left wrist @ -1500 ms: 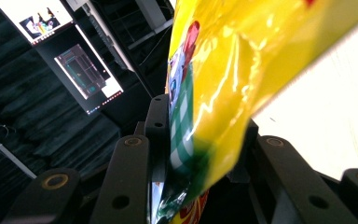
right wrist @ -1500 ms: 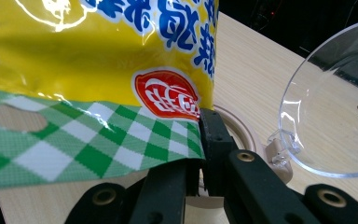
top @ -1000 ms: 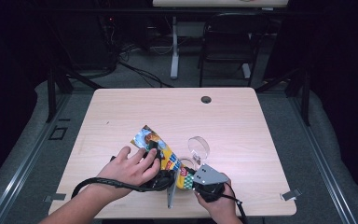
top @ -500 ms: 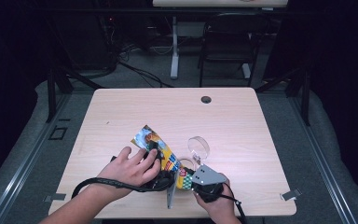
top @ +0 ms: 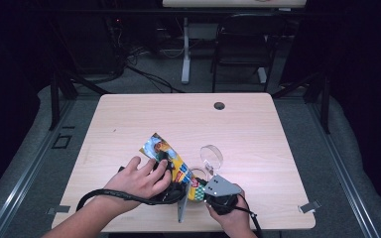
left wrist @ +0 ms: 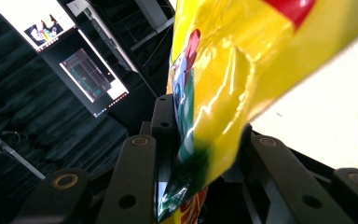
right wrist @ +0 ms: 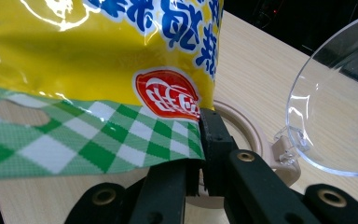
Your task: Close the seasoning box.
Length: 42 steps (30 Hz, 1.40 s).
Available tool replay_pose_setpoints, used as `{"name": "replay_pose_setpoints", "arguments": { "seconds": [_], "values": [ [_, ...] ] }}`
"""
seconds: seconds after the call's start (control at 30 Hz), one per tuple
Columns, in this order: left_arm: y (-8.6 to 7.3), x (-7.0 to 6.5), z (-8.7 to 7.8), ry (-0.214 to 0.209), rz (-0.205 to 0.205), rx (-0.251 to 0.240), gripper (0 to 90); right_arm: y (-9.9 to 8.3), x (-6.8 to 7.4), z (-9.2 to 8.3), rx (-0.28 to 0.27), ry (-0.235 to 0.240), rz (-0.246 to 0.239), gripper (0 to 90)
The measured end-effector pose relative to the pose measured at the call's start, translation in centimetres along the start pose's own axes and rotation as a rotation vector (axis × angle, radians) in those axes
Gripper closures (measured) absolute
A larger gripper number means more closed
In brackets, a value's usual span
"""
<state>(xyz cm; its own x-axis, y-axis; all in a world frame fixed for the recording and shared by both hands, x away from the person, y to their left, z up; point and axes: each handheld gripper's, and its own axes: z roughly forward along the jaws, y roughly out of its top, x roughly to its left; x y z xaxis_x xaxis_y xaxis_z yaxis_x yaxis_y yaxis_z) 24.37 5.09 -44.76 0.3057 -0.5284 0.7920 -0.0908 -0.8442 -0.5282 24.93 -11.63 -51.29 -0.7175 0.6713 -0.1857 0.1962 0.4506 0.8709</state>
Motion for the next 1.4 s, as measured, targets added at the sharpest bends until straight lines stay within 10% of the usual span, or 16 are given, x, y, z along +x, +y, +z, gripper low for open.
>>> {"name": "replay_pose_setpoints", "arguments": {
  "seconds": [1.4],
  "values": [
    [0.1, 0.9, -0.6, 0.025, 0.041, 0.009, 74.1, 0.2, -0.1, -0.5, -0.013, 0.012, 0.013, 87.7]
  ]
}}
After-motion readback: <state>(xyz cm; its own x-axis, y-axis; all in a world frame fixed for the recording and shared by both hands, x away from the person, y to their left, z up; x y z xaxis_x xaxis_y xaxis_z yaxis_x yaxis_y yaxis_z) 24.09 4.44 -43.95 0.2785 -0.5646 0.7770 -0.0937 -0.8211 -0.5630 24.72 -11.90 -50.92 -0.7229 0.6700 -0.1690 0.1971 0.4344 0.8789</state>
